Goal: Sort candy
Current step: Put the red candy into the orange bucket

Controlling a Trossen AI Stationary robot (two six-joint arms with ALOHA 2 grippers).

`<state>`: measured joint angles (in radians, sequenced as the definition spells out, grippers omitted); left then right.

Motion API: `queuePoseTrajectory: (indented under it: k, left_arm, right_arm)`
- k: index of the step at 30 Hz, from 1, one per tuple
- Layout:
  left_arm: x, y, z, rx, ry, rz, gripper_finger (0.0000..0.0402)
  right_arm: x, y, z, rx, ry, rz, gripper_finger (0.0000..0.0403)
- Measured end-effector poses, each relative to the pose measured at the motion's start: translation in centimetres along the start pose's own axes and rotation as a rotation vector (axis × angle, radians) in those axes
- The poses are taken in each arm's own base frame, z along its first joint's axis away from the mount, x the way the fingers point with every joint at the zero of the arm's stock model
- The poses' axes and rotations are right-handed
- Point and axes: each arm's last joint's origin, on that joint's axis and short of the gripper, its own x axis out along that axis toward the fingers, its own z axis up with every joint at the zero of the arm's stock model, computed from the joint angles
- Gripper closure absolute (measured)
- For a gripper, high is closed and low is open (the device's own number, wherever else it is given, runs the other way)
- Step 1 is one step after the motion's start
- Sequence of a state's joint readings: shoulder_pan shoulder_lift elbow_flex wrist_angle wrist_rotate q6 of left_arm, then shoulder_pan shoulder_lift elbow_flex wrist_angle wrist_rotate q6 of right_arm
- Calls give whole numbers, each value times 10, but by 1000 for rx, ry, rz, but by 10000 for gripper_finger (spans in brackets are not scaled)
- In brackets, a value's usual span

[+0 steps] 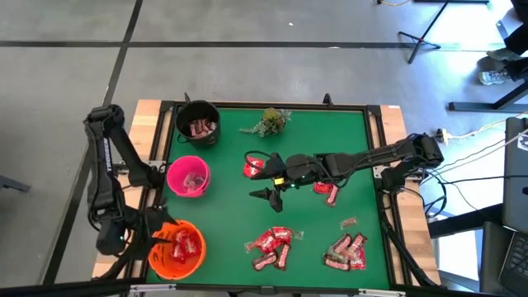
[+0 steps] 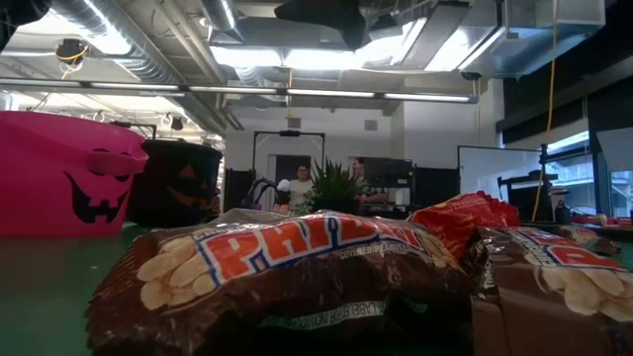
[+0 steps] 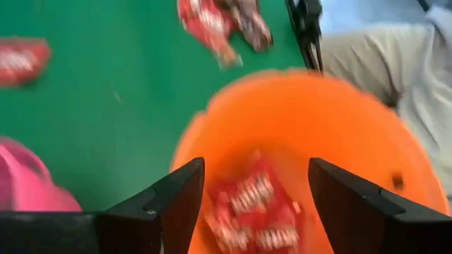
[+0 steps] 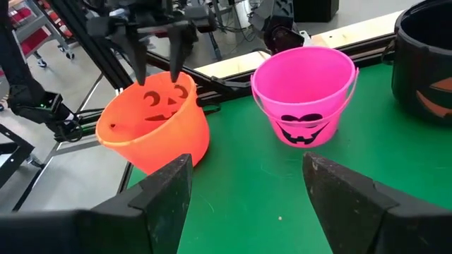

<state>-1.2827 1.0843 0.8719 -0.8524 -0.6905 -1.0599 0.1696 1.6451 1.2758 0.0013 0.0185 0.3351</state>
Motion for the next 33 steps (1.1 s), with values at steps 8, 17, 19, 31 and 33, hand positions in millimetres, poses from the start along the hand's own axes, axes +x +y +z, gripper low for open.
queuePoseTrajectory:
  k: [8,17,19,31,33]
  left_arm:
    - [-7,11,29,243,-310,259,181]
    - [-21,47,47,171,-357,362,196]
    - [-21,53,49,156,-372,390,198]
    - [0,86,27,37,-400,472,202]
    - [1,89,24,13,-423,450,202]
  right_arm:
    - [0,-2,1,-1,-20,-58,139]
    - [0,-4,1,-36,-38,-136,139]
    - [2,-6,0,-55,-47,-182,139]
    - [15,-36,-19,-30,71,-406,139]
    - [18,-42,-20,-11,80,-409,139]
